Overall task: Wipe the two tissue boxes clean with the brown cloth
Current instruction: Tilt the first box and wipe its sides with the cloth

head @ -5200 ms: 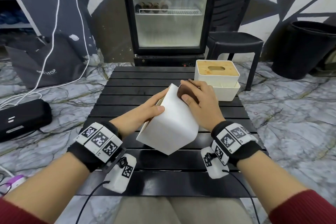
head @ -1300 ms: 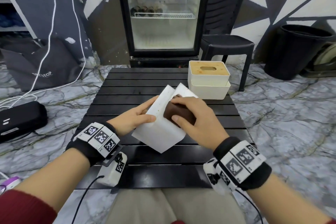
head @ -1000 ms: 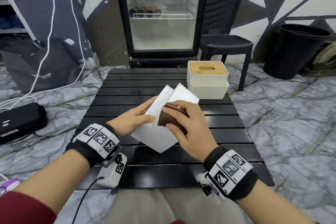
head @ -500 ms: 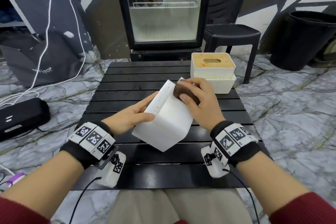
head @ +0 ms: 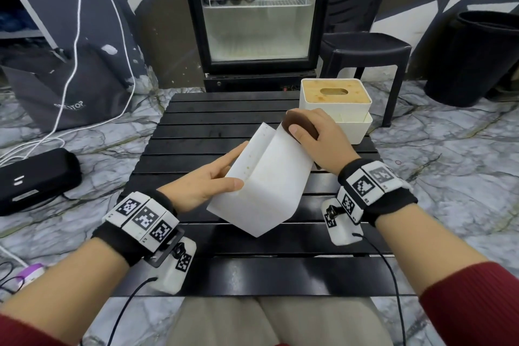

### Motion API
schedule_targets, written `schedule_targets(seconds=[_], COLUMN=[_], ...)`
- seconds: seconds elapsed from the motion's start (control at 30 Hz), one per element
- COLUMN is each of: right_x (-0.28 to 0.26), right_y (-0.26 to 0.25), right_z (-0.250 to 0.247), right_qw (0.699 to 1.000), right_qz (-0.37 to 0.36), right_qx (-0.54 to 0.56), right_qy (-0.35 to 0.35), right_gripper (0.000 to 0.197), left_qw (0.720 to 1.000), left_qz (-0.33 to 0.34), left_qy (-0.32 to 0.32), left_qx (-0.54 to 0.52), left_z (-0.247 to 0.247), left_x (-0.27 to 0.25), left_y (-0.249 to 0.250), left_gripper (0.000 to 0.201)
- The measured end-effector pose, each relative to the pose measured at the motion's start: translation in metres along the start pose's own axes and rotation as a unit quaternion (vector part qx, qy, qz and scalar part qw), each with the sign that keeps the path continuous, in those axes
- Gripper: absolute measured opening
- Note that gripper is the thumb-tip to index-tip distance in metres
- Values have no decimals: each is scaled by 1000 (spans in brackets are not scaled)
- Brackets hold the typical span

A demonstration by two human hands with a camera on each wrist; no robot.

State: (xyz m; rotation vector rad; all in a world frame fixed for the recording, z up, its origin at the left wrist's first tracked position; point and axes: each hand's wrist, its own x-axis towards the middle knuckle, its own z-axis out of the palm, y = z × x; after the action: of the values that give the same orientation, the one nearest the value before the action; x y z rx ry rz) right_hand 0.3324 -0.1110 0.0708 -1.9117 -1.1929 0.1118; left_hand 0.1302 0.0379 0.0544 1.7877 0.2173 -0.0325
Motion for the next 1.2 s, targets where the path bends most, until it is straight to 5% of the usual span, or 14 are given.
schedule_targets(seconds=[0.7,0.87,1.0,1.2], right_x=[-22,-36,-49,-84], right_y=[30,36,2,-55], right_z=[-11,-19,-18,11], right_qw=[996,987,987,989], right_qz=[56,107,12,-138], right_qx=[70,49,43,-37], right_qy=[24,106,155,47], right_gripper=[26,26,31,38], left_qw=[1000,1000,1000,999], left_qz=[3,11,13,9], left_qy=[11,14,8,37], left_qx=[7,20,23,24], left_z=[3,4,5,13], left_x=[0,-2,-2,-4], left_y=[1,2,2,5], left_gripper=[64,68,65,67])
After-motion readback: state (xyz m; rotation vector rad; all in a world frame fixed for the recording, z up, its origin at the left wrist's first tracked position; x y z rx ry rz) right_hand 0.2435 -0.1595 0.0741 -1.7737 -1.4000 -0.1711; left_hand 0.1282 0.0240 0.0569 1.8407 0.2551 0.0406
